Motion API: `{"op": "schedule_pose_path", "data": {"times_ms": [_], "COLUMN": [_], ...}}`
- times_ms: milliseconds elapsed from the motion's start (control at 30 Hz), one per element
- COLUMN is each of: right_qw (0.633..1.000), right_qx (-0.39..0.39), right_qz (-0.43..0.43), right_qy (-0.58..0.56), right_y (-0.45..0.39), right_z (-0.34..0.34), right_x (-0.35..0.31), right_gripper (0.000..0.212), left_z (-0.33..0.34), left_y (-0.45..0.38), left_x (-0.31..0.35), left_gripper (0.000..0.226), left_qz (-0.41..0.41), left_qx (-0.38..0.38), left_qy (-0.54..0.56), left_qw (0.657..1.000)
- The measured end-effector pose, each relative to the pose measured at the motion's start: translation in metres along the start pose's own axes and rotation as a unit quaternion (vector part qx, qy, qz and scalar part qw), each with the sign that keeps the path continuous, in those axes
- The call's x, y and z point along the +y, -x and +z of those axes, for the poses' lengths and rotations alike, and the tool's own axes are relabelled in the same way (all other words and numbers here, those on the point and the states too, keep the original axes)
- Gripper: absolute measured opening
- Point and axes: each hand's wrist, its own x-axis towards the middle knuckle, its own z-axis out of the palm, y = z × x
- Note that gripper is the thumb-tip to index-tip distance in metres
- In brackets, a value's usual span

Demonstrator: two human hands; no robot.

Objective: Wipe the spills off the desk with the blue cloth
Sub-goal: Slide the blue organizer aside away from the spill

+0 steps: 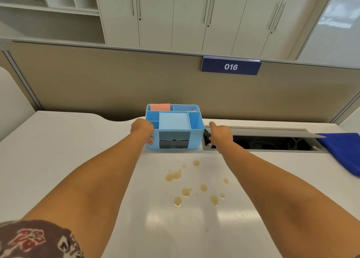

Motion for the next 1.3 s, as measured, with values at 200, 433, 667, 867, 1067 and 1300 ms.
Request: {"op": "schedule_pose_path", "data": {"times_ms": [200,433,667,867,1067,1300], "right_qw": [1.000,0.998,0.999,0.997,0.990,0.996], "right_qx": [0.007,0.016,-0.008,-0.020,-0.058,-0.037], "right_qz": [-0.005,0.012,-0.012,0.015,0.044,0.032], "right_qy": [-0.020,-0.054,-0.046,-0.067,-0.119,-0.080], "right_y": [0.005,0.029,0.060,0.082,0.113,0.125], "right_z": [-0.009,-0.007,0.005,0.007,0.010,0.011], "right_x": [0.005,0.004,-0.002,0.004,0.012,0.024], "right_gripper": [0.045,0.037,0.040,0.041,0.040,0.033], "left_z": [-0.006,-0.036,-0.085,-0.138,-0.157,-0.154], "left_y": [0.004,0.022,0.045,0.075,0.107,0.142], "left_x": [-0.013,-0.058,-0.119,-0.166,-0.215,-0.258], "left_gripper": [0.036,0.047,0.052,0.040,0.053,0.018], "left_qz": [-0.005,0.013,0.031,0.013,-0.052,-0.114], "left_qx": [0.009,0.019,0.038,0.066,0.122,0.165], "left_qy": [-0.025,-0.132,-0.131,-0.061,0.003,0.075], "left_qw": [1.000,0.991,0.990,0.996,0.991,0.977]}}
